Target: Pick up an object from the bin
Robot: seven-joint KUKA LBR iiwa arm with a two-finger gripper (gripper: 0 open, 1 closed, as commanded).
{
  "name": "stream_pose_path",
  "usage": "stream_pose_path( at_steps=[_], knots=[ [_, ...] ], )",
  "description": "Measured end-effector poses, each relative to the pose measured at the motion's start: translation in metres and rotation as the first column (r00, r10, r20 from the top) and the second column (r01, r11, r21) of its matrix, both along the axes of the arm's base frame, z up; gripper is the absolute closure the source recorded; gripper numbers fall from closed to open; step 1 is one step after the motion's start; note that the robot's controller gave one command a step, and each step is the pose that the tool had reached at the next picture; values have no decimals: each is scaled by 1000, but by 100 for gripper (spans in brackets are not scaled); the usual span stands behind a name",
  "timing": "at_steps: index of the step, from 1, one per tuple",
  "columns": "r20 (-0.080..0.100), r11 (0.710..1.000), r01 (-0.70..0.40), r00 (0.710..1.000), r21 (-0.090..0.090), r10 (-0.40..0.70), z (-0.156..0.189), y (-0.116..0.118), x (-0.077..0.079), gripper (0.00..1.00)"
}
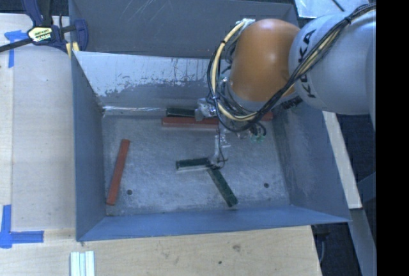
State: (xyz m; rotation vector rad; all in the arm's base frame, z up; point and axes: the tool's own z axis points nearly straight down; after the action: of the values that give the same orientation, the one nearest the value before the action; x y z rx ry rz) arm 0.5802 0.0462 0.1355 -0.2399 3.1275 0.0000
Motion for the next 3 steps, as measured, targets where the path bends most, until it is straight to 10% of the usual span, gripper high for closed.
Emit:
stream_pose_path(
  at_steps=[1, 2, 3],
  knots=[
    [8, 998, 62, 998, 3, -62, -58, 3, 24, 100],
    [1, 998, 62, 998, 1, -62, -63, 3, 21, 0],
    [12, 998, 63, 998, 4, -63, -59, 3, 24, 100]
  ],
)
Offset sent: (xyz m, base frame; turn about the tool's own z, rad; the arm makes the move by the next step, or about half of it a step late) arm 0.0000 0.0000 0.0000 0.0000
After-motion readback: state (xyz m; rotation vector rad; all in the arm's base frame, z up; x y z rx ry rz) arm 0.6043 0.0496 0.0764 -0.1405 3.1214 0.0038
